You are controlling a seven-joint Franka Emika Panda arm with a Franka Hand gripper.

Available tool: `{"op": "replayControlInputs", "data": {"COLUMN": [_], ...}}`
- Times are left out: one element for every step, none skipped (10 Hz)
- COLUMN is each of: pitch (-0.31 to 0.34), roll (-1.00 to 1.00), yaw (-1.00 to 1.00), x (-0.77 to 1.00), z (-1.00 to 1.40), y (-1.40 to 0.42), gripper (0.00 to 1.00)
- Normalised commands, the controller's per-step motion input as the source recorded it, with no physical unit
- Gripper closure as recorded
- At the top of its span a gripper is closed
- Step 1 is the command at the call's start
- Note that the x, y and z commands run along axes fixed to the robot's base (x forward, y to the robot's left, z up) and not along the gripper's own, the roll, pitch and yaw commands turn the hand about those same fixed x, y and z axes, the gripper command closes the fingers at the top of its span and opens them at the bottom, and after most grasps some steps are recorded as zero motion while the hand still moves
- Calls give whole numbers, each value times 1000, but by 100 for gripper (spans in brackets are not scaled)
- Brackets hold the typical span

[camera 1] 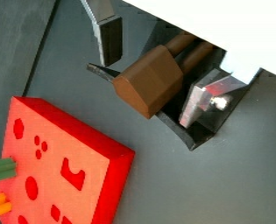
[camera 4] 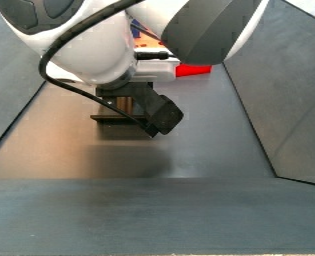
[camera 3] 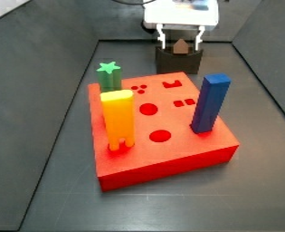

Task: Pick up the 3 prong object. Move up. Place the 3 prong object on the fixture. Regrasp the 3 prong object. Move to above the board. Insert the 3 prong object.
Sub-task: Regrasp the 3 prong object.

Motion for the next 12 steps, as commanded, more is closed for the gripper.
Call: {"op": "replayControlInputs", "data": {"pitch": [91,98,96,90,68,61,52,39,49,45,35,27], "roll": [42,56,66,64,55,52,52,45,1000,1000,1000,1000], "yaw": [-6,-15,-32,-39,-51,-55,-56,-51,6,8,7,6], "x": [-3,-24,-29,-34,-38,-39,-34,-24,-97,-86,-104,-109], "z": [1000,1000,1000,1000,858,734,488,240,727,603,463,266], "y": [3,6,3,2,5,5,5,6,-795,-745,-611,-454], "gripper": [0,0,0,0,0,0,0,0,0,0,0,0]}}
